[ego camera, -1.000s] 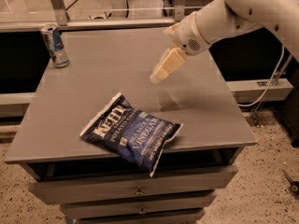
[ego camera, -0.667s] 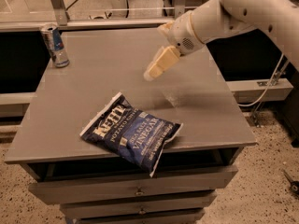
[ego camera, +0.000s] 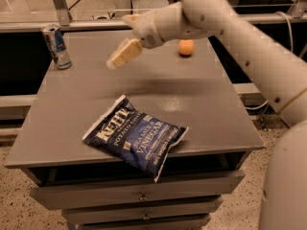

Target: Knock redbull can over

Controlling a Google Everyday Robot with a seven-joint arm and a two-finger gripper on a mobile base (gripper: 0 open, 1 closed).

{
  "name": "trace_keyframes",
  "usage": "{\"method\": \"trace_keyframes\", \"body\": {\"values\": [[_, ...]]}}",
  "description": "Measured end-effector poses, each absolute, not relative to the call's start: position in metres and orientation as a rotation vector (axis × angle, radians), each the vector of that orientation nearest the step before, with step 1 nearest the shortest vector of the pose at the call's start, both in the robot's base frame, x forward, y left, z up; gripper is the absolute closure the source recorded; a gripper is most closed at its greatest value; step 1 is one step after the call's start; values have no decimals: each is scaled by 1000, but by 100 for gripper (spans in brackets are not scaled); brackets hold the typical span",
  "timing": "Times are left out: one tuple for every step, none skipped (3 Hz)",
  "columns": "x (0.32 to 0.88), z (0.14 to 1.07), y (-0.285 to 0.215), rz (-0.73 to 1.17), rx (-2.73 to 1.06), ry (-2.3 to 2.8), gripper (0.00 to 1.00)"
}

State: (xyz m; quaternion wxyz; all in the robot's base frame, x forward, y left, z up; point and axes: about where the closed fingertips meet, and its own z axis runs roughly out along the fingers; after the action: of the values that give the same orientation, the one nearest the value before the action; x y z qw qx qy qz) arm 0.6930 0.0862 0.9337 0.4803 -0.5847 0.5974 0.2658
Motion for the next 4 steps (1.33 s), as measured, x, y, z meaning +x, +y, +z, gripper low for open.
{"method": "trace_keyframes", "body": {"values": [[721, 930, 138, 715, -1404, 1377, 0], [735, 920, 186, 783, -1410, 1335, 0], [742, 902, 237, 820, -1441, 1320, 0], [751, 892, 262, 835, -1430, 1337, 0]]}}
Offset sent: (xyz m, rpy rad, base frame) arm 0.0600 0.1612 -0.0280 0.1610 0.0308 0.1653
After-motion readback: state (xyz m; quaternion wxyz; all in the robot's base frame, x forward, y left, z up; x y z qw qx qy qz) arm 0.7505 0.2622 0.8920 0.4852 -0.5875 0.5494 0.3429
